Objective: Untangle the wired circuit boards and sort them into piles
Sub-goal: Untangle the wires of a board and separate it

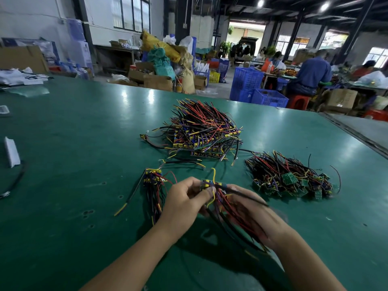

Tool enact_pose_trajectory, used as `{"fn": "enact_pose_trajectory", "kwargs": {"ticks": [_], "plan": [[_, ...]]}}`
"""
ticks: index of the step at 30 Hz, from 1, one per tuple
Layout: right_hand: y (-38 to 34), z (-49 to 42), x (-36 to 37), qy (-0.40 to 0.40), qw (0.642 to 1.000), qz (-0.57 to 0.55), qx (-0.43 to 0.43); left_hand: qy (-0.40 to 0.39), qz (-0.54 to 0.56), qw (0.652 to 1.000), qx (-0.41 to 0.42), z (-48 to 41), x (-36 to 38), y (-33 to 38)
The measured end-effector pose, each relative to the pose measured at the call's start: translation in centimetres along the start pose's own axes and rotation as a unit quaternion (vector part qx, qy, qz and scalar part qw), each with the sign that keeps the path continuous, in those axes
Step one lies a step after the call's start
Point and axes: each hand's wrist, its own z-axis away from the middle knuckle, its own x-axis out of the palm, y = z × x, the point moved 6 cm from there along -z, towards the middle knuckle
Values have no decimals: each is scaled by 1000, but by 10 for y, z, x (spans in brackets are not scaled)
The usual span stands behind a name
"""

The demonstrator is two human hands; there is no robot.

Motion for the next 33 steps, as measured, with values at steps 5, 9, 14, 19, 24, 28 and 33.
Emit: {"fn": "enact_pose_trajectory", "kwargs": {"ticks": [5,9,14,19,24,28,33], "plan": [[-2,-7,-5,-13,987,-142,75,111,173,974,-93,-5,-8,-13],[9,-9,-17,44,989,-111,86,187,140,970,-63,-5,-21,-13],[9,-13,-39,186,981,-55,4,245,200,947,-53,-7,-34,-10],[14,-14,-45,234,970,-71,-13,243,283,924,-82,-8,-33,-11],[11,-17,-21,118,976,-183,-9,224,337,907,-114,-7,-30,-16],[13,-11,-8,25,963,-268,28,212,426,865,-160,-7,-25,-22],[23,-16,7,22,985,-170,33,156,321,925,-132,-7,-16,-15]]}}
